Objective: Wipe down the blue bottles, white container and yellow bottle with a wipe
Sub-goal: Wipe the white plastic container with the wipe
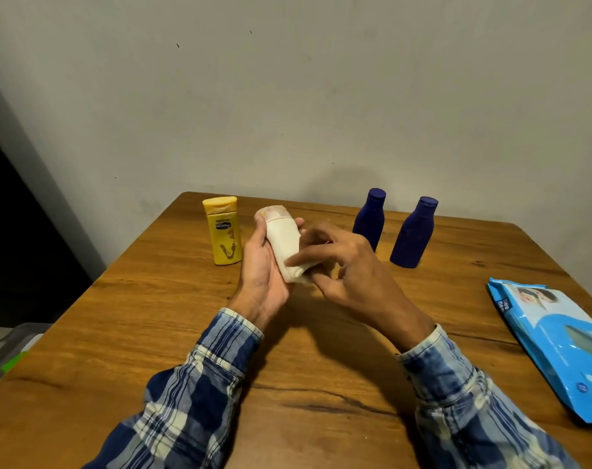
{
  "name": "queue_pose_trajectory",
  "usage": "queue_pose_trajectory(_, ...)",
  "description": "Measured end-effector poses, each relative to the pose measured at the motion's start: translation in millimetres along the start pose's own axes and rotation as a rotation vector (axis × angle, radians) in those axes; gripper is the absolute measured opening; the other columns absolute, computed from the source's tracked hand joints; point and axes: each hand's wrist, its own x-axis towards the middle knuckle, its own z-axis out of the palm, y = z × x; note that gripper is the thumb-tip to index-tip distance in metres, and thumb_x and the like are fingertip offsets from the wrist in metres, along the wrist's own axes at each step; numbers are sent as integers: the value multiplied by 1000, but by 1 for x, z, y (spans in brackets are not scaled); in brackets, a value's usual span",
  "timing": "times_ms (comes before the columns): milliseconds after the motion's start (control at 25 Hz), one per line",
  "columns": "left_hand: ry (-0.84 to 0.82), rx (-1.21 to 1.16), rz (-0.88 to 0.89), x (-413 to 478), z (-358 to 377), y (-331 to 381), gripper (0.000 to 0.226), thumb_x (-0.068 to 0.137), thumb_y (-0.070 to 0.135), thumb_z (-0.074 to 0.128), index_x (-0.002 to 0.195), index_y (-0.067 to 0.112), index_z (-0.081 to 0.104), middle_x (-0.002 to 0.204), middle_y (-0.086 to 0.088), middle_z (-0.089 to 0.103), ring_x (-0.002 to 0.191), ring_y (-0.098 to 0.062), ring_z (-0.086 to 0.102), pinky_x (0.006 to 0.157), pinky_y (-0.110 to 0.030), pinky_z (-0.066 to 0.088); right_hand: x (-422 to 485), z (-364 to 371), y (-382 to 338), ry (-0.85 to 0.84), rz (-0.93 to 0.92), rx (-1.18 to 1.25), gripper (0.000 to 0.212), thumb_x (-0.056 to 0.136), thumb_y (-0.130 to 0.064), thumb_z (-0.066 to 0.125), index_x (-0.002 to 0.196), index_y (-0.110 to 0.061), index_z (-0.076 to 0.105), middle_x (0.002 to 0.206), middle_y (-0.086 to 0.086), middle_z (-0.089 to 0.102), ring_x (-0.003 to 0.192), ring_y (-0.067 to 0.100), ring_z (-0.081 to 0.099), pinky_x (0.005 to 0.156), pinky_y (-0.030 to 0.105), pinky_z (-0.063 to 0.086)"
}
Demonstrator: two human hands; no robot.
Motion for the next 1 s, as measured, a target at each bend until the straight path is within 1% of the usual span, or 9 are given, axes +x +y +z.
queue_pose_trajectory(80, 29, -18, 24, 2, 1, 0, 70, 103, 62, 37, 114, -1, 65, 96, -16, 69, 88, -25, 67, 97, -46, 51, 1, -3, 4, 28, 11, 65, 25, 85, -1, 74, 105, -16, 78, 117, -1, 63, 122, 5, 53, 86, 8, 49)
queue_pose_trajectory(240, 29, -200, 94, 5, 7, 3, 48, 104, 51, 44, 122, 7, 53, 95, -15, 61, 80, -24, 66, 79, -46, 63, 1, -4, 12, 424, 153, 109, 22, 81, 3, 76, 101, -8, 76, 103, 0, 61, 97, 6, 60, 82, 17, 57)
queue_pose_trajectory(400, 6, -188, 24, 2, 4, 0, 57, 104, 49, 47, 136, 2, 44, 101, -20, 59, 92, -30, 65, 76, -52, 64, -2, 18, -3, 287, -100, 16, 20, 78, 1, 75, 98, -4, 70, 110, 8, 62, 106, 19, 62, 87, 24, 57)
queue_pose_trajectory(600, 22, -262, 56, 4, 6, -1, 50, 106, 43, 45, 134, 2, 41, 95, -20, 59, 92, -27, 61, 87, -51, 60, -1, 11, 13, 405, 15, -26, 21, 78, -1, 78, 95, -5, 67, 106, 7, 61, 99, 19, 62, 79, 30, 60)
queue_pose_trajectory(680, 33, -264, 20, 6, 0, -3, 60, 103, 47, 50, 139, 0, 41, 100, -20, 59, 98, -28, 61, 101, -54, 53, -1, 16, 4, 305, -92, -68, 16, 80, -6, 72, 95, -6, 67, 109, 8, 62, 104, 20, 61, 86, 30, 59)
queue_pose_trajectory(760, 42, -274, -8, 9, -3, -1, 61, 100, 46, 56, 142, 4, 42, 100, -19, 61, 98, -28, 62, 102, -54, 51, -2, 20, 3, 188, -155, -77, 15, 82, -13, 67, 96, -8, 67, 113, 8, 62, 109, 20, 60, 91, 29, 57)
queue_pose_trajectory(840, 33, -283, 43, 7, -1, 2, 44, 99, 35, 58, 133, 10, 45, 93, -15, 60, 90, -26, 61, 101, -50, 50, 0, 11, 13, 248, -29, -12, 13, 82, -8, 71, 94, -9, 67, 111, 5, 62, 105, 15, 61, 87, 29, 59)
queue_pose_trajectory(920, 25, -234, 78, 3, 4, 3, 34, 98, 26, 57, 125, 8, 48, 92, -12, 58, 87, -24, 58, 103, -46, 46, 1, -3, 27, 414, 162, 91, 17, 80, 0, 76, 90, -11, 68, 105, 0, 63, 96, 9, 62, 80, 28, 60)
queue_pose_trajectory(1000, 12, -195, 78, 1, 4, 1, 41, 91, 20, 57, 127, 3, 49, 100, -13, 59, 94, -25, 56, 105, -44, 44, 1, -10, 30, 519, 208, 220, 16, 80, 1, 77, 90, -9, 69, 99, 0, 66, 93, 9, 65, 78, 27, 59)
